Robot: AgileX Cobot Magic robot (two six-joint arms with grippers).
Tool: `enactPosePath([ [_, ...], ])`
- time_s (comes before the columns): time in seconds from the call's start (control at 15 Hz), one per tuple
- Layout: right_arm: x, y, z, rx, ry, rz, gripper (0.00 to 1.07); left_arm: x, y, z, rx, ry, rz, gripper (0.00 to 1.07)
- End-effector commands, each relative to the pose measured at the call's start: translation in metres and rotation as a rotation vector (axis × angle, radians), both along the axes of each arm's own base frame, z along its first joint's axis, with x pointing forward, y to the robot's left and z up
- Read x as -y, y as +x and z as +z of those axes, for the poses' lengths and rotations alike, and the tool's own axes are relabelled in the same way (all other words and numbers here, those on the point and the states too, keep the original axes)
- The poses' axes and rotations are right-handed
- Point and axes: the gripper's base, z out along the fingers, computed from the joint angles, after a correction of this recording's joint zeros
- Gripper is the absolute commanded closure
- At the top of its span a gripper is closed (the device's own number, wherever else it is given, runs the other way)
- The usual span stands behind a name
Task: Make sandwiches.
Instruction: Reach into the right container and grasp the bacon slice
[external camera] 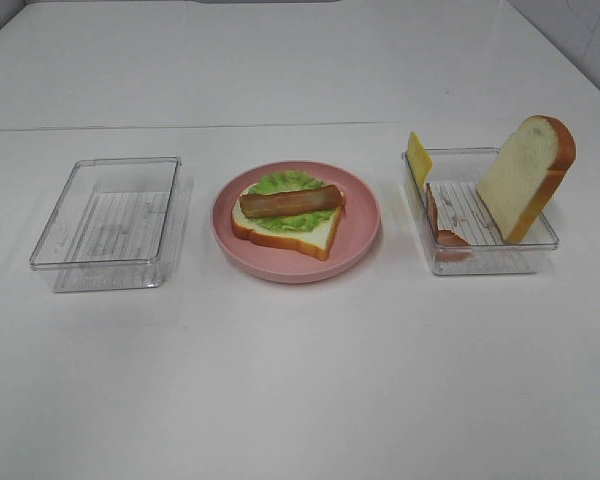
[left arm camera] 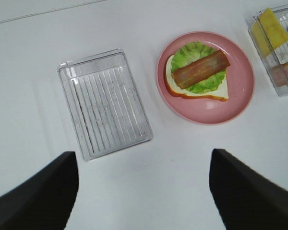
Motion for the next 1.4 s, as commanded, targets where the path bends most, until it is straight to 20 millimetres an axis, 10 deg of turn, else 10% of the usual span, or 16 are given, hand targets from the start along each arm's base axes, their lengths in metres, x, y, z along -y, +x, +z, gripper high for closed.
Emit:
enactPosePath([
  [0.07, 0.000, -0.001, 0.000, 0.022, -0.003, -0.010, 0.27, -0.017, -0.048, -0.005, -0.053, 0.030, -0.005, 0.34],
  [0.8, 0.000, -0.001, 0.000, 0.022, -0.003, -0.010, 0.27, -0.073, -0.215, -0.106, 0.132, 0.017, -0.050, 0.34],
  [1.4, 0.001, 0.019, 0.017, 0.037, 0.027, -0.038, 0.27, -0.089, -0.263, -0.147, 0.472, -0.034, -0.077, 0.34],
])
